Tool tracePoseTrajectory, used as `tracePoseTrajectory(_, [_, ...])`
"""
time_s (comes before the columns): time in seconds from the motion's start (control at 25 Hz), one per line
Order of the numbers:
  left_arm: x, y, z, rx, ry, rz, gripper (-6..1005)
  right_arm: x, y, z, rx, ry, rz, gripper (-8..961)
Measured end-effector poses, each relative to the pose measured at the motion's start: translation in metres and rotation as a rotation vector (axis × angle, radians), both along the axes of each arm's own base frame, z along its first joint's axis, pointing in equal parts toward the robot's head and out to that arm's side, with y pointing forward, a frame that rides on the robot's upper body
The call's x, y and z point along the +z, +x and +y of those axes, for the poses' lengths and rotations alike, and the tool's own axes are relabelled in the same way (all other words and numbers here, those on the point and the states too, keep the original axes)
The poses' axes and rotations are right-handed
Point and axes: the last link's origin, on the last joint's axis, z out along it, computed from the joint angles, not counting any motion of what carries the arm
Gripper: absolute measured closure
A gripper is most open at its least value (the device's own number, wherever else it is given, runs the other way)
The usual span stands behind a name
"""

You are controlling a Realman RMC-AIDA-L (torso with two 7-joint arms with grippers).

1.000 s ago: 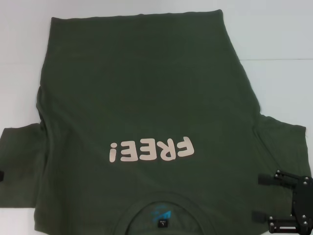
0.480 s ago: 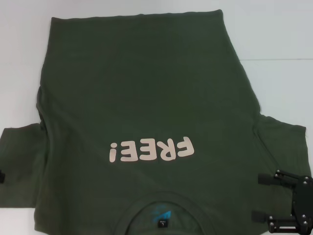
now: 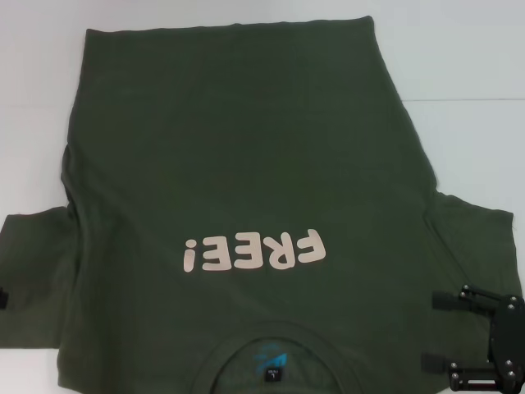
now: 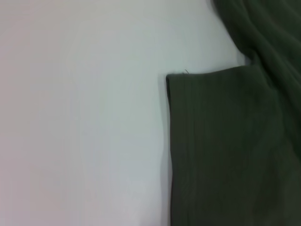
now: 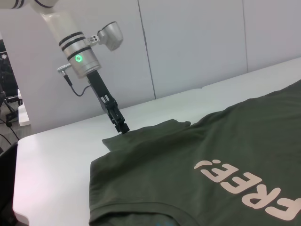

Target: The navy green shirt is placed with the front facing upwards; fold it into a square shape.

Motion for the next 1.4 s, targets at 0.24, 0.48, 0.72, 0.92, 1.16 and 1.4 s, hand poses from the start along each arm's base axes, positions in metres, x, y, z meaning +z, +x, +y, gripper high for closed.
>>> tracePoseTrajectory(0.24, [-0.002,0.000,0.000,0.002,-0.006,0.004,112,0.000,0.000,0.000,-0.001,-0.001,-0.001,11])
tracePoseTrajectory(0.48, [-0.003,0.000,-0.001,0.004,-0.007,0.003,112,0.000,0.000,0.000,-0.001,-0.001,-0.002,12])
tracePoseTrajectory(0.72, [-0.004,0.001,0.000,0.003,-0.009,0.001,112,0.000,0.000,0.000,-0.001,-0.002,-0.002,12])
tracePoseTrajectory(0.92, [-0.009,0.000,0.000,0.006,-0.025,-0.009,111,0.000,0.000,0.000,0.000,-0.001,-0.002,12])
tracePoseTrajectory(1.16, [-0.010,0.001,0.001,0.004,-0.028,-0.010,111,0.000,0.000,0.000,-0.001,0.001,-0.003,11])
tracePoseTrajectory(1.4, [-0.013,0.003,0.002,0.009,-0.042,-0.023,111,0.000,0.001,0.001,-0.004,0.003,-0.008,11])
